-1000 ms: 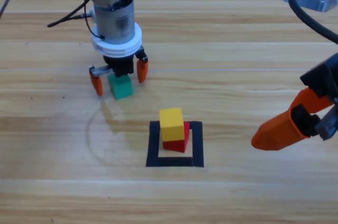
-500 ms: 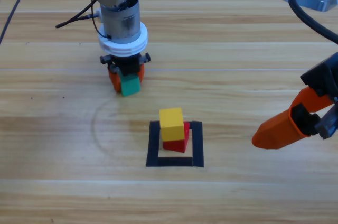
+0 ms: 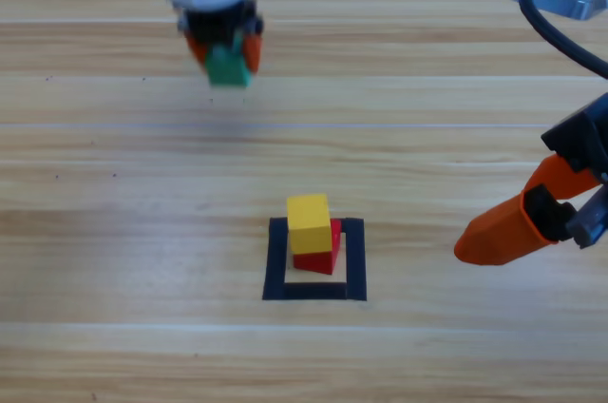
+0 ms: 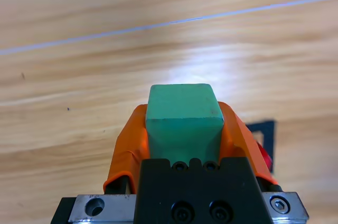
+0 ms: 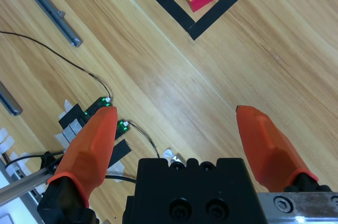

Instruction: Stack the blocks in the rectangular block: red at the bottom, yellow in the middle, green on top

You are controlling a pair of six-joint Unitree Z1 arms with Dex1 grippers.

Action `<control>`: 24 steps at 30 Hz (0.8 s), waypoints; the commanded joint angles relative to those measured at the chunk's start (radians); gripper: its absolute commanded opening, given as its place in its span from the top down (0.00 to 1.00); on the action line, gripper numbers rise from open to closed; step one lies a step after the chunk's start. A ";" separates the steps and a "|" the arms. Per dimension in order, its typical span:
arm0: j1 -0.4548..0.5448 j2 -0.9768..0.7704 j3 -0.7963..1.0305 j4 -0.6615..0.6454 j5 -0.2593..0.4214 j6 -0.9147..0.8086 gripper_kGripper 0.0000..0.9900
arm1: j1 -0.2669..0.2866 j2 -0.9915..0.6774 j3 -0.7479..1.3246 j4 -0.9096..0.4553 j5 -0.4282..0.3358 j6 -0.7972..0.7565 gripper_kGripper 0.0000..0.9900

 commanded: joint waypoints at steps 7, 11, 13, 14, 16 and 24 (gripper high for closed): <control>-0.179 -0.080 0.010 0.032 -0.127 0.246 1.00 | -0.022 0.045 0.021 -0.014 -0.027 0.007 0.00; -0.207 -0.077 0.015 0.034 -0.144 0.205 1.00 | -0.022 0.042 0.023 -0.012 -0.029 0.007 0.00; -0.211 -0.069 0.013 0.034 -0.142 0.128 1.00 | -0.022 0.042 0.023 -0.012 -0.029 0.007 0.00; -0.211 -0.057 0.009 0.034 -0.142 0.094 1.00 | -0.022 0.042 0.023 -0.012 -0.029 0.007 0.00; -0.217 -0.052 0.023 0.034 -0.128 -0.010 1.00 | -0.022 0.042 0.023 -0.012 -0.029 0.007 0.00; -0.294 -0.078 0.088 0.035 -0.070 -0.334 1.00 | -0.022 0.043 0.023 -0.012 -0.029 0.007 0.00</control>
